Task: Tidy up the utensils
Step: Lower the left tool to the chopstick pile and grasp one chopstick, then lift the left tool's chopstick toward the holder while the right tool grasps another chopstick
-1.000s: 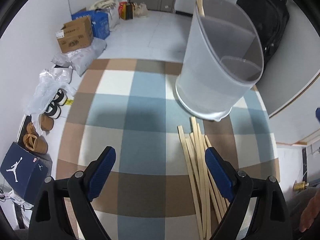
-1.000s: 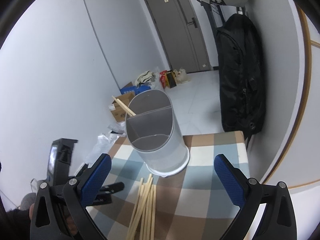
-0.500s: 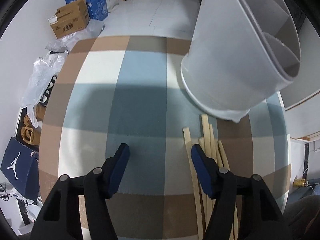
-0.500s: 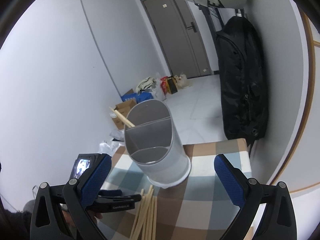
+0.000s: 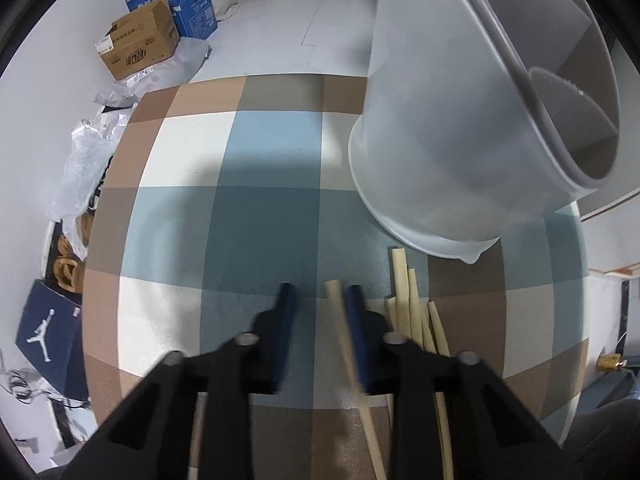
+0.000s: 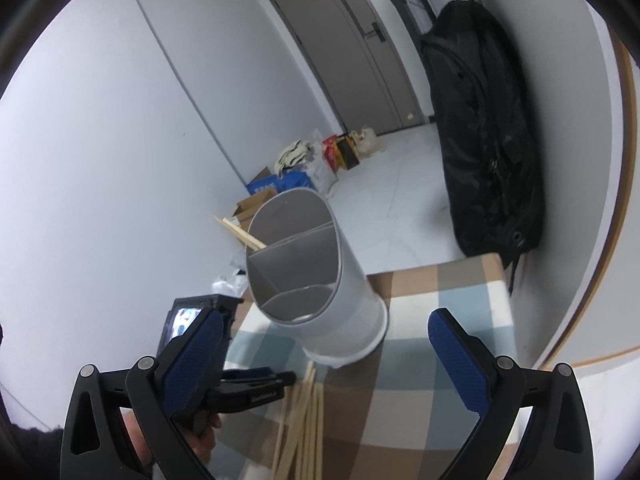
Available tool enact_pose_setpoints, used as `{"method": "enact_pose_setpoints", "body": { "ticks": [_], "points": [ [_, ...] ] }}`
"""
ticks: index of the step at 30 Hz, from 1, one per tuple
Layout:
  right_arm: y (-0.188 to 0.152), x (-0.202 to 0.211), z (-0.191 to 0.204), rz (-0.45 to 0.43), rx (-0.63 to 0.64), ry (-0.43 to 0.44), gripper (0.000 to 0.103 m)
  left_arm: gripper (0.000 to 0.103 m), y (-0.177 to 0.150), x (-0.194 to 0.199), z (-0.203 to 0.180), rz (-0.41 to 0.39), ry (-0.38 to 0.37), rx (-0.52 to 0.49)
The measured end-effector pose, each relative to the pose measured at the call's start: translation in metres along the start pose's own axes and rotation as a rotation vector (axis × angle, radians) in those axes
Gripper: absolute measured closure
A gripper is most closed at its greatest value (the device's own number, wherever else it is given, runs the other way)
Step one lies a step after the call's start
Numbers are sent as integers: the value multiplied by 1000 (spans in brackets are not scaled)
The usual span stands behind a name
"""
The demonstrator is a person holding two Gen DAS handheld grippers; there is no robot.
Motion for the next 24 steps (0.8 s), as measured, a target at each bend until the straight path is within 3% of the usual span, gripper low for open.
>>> {"method": "enact_pose_setpoints", "body": {
  "ticks": [1, 2, 9, 19, 24],
  "points": [
    [0, 0, 0, 4, -2, 2, 0, 97, -1, 0, -1, 2, 0, -10],
    [0, 0, 1, 5, 1, 1, 0, 99, -3, 0, -3, 3, -9, -13],
    [-1, 2, 3, 7, 37, -9, 0, 100, 1, 2, 4, -23, -22, 6],
    [-17, -10, -4, 97, 18, -20, 1, 100, 4, 44, 20, -194, -107, 59],
    [-33, -21, 7, 166, 81, -17, 22, 100, 3, 55, 38, -241, -154, 105]
  ]
}}
Point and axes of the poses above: each gripper's, at about its wrist camera, not at the fingertips, and x roughly against the way its jaws point, z to its left, y to its top, the point moved 6 cm from there along -x, roughly the way its jaws point, and after that the axes turned 6 degrees about x, right-handed, at the moved point
